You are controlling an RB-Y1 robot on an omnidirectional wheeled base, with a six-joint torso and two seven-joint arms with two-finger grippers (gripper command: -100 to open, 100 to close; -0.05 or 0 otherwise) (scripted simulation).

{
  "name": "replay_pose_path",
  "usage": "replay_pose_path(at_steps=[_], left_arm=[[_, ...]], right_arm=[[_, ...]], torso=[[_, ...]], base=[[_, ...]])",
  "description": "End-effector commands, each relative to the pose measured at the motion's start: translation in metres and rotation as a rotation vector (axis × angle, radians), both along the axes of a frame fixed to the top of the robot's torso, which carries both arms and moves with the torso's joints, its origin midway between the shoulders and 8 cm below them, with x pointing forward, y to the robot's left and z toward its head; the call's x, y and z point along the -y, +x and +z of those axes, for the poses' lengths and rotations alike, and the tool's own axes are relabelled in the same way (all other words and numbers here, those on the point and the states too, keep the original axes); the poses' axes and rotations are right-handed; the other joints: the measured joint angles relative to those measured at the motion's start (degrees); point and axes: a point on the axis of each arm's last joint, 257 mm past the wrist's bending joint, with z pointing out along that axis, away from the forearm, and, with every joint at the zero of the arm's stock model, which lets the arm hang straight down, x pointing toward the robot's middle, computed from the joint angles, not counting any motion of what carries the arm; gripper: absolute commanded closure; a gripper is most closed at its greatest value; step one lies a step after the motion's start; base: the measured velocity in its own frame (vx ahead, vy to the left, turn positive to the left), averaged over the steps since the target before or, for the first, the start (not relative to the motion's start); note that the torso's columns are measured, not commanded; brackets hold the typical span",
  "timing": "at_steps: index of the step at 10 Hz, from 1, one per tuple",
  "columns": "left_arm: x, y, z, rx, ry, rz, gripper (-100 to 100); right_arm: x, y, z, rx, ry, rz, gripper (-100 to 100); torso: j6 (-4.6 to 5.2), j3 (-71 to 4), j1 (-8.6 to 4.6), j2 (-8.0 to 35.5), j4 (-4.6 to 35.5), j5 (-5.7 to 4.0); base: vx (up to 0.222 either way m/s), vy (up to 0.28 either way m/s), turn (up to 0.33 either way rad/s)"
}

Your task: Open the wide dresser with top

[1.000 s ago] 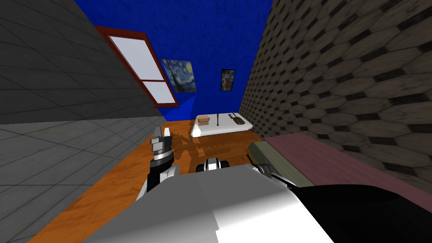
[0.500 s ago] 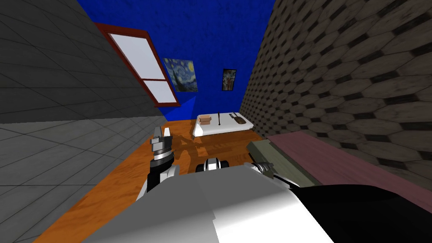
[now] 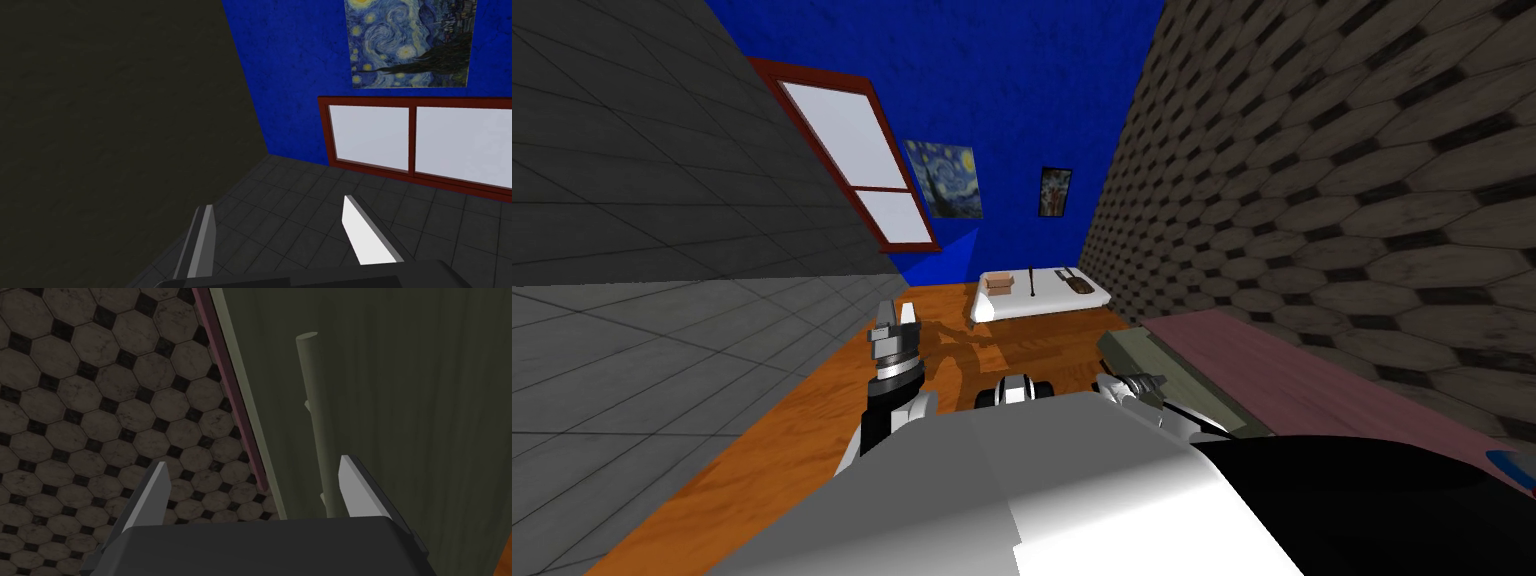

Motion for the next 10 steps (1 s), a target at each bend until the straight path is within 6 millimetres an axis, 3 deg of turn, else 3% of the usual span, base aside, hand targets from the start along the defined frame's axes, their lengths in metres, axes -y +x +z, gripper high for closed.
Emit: replay_pose_path(at_steps=[1,3,4,5,10], left_arm=[[0.0,0.0,0.0,0.0,0.0,0.0,0],[0.0,0.0,0.0,0.0,0.0,0.0,0],[0.0,0.0,0.0,0.0,0.0,0.0,0],[0.0,0.0,0.0,0.0,0.0,0.0,0],[0.0,0.0,0.0,0.0,0.0,0.0,0]], right_arm=[[0.016,0.017,0.012,-0.001,0.008,0.006,-100],[0.022,0.023,0.016,0.0,0.011,0.009,-100],[0.016,0.018,0.009,-0.003,0.019,0.009,-100],[0.016,0.019,0.007,-0.005,0.024,0.011,0],[0.011,0.018,0.001,-0.008,0.04,0.015,0]], torso=[[0.0,0.0,0.1,0.0,0.0,0.09],[-0.04,0.0,0.23,0.1,0.1,0.29],[-0.03,0.0,0.31,0.1,0.1,0.37],[0.03,0.0,0.27,0.1,0.1,0.31],[0.01,0.0,0.04,0.1,0.0,0.08]], base=[[-0.04,0.068,-0.02],[-0.04,0.046,0.001],[-0.016,0.016,0.003],[0.0,0.0,0.0],[0.0,0.0,0.0]])
